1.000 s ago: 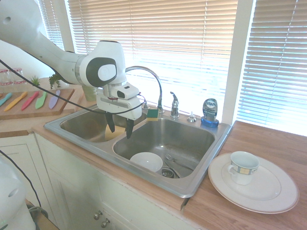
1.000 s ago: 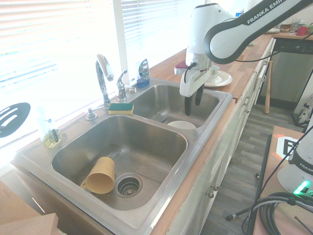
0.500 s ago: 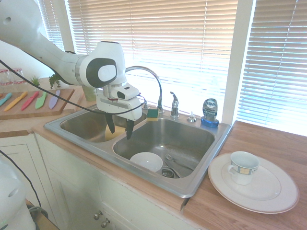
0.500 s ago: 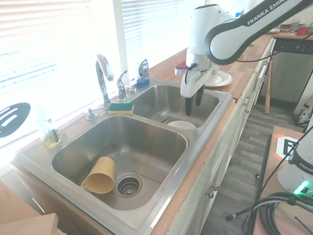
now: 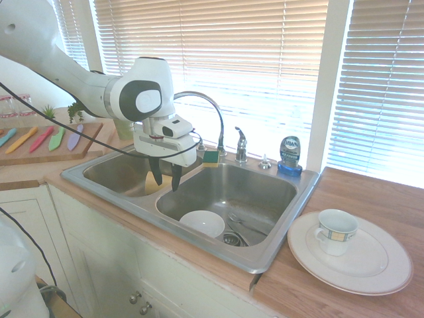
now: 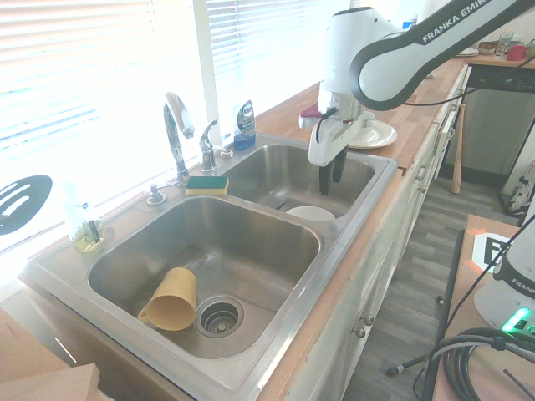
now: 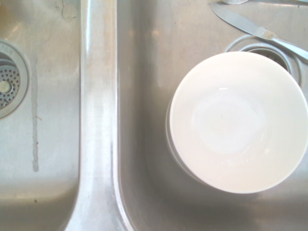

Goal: Turn off the faucet

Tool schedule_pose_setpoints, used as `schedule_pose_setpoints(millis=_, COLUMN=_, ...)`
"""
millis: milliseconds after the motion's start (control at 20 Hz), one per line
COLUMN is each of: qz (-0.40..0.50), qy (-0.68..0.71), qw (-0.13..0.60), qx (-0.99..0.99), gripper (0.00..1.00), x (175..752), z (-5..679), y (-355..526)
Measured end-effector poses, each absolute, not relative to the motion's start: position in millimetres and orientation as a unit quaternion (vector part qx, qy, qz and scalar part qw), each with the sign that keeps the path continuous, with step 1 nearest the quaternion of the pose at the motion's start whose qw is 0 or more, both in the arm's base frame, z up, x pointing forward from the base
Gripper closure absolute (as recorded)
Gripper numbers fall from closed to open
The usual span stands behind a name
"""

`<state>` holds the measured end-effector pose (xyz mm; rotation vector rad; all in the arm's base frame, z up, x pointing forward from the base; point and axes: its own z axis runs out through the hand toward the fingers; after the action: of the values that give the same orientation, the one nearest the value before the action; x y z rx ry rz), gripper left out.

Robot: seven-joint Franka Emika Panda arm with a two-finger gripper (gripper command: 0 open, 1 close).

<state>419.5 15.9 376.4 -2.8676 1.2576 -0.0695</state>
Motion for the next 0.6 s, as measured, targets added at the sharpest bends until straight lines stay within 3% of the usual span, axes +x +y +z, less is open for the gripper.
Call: schedule_pose_setpoints(millis=600, qz=-0.023, qy=0.405, qw=0.003, qx=-0.914, gripper=1.00, x=419.7, z=376.4, y=9.9)
